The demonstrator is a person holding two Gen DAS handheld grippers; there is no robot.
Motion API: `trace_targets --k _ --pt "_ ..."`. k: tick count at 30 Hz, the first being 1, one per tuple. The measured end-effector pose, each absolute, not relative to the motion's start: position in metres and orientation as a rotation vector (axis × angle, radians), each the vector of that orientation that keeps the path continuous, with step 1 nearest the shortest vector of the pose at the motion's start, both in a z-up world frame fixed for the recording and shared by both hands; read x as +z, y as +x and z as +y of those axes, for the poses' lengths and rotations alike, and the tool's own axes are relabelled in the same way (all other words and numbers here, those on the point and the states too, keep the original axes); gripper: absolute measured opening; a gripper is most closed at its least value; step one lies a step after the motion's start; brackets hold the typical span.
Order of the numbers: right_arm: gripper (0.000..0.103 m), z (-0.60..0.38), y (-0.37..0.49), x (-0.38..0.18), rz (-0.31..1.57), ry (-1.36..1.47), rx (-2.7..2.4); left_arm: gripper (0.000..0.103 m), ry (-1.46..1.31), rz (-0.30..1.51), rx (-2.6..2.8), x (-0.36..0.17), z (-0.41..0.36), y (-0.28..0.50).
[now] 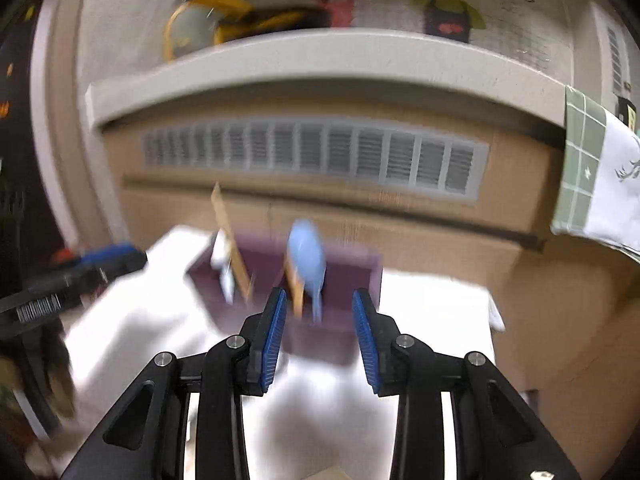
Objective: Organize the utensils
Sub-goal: 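Grasp the translucent brown spoon with the right tool and lift it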
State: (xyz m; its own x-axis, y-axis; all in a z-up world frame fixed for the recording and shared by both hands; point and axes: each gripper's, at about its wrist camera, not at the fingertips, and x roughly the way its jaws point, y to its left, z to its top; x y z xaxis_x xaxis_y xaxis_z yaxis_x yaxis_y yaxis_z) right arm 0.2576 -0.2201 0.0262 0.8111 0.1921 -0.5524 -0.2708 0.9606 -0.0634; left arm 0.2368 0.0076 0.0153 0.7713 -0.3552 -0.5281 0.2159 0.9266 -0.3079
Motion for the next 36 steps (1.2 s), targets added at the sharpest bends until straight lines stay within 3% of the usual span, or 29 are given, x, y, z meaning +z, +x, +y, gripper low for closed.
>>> trace_targets --k 5,13,19,36 --pt "0.032 -0.211 0.204 -0.035 0.759 -0.204 0.293 0.039 -0.287 0.749 -0.300 -0.020 0.015 0.200" --pt "0.032 -0.228 0.179 -0.081 0.819 -0.116 0.305 0.039 -0.241 0.725 -0.203 -0.040 0.012 0.169" --pt "0.032 -0.229 0.203 -0.096 0.874 -0.015 0.260 0.039 -0.198 0.801 -0.273 -0.049 -0.007 0.175" --pt "0.033 -0.215 0.203 -0.102 0.824 -0.094 0.223 0.039 -0.139 0.844 -0.314 -0.057 -0.030 0.173"
